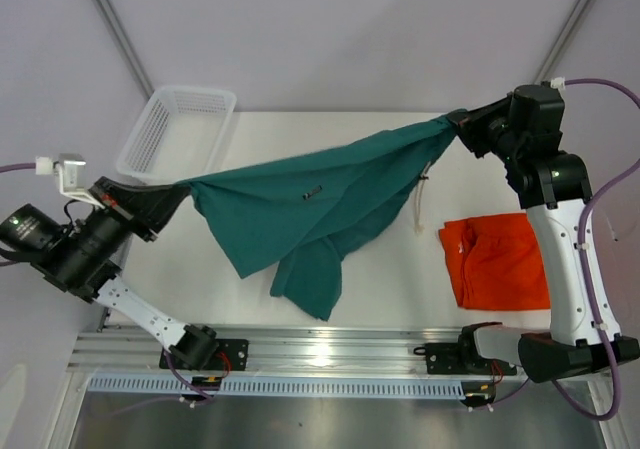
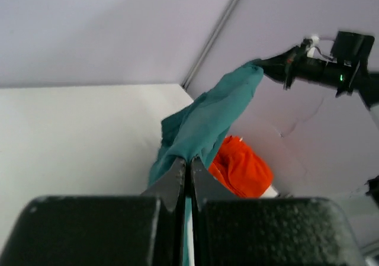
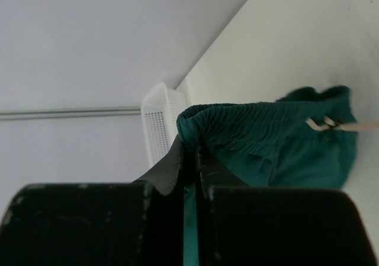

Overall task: Fold and stack the shorts
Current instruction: Flatten the shorts out

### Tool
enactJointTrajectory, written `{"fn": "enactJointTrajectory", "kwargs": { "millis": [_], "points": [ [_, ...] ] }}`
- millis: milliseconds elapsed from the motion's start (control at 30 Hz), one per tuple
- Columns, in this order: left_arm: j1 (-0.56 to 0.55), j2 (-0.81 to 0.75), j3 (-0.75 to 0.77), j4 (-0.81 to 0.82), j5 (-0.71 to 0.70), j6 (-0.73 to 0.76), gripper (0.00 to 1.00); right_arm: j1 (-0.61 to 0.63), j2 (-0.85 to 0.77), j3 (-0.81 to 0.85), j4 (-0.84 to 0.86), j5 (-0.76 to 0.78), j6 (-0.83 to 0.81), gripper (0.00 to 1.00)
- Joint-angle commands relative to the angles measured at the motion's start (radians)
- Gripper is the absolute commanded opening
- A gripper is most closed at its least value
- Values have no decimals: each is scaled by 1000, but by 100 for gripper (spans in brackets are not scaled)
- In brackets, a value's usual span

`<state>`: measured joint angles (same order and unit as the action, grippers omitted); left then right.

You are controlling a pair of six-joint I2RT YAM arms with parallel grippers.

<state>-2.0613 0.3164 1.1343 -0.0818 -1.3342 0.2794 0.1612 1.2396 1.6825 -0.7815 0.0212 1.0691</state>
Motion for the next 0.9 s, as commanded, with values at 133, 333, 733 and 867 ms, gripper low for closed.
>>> {"fn": "enactJointTrajectory", "kwargs": {
  "millis": [133, 333, 733, 867],
  "points": [
    [-152, -80, -101, 841, -112, 667, 0, 11, -23, 48, 82, 68, 0, 0],
    [7, 212, 72, 772, -82, 697, 0, 11, -28, 40, 100, 68, -17, 0],
    [194, 565, 243, 865, 95, 919, 0, 20, -19, 54, 199, 48, -14, 0],
    [632, 653, 463, 52, 337, 279, 0, 20, -12, 65, 206, 48, -9, 0]
  ]
}}
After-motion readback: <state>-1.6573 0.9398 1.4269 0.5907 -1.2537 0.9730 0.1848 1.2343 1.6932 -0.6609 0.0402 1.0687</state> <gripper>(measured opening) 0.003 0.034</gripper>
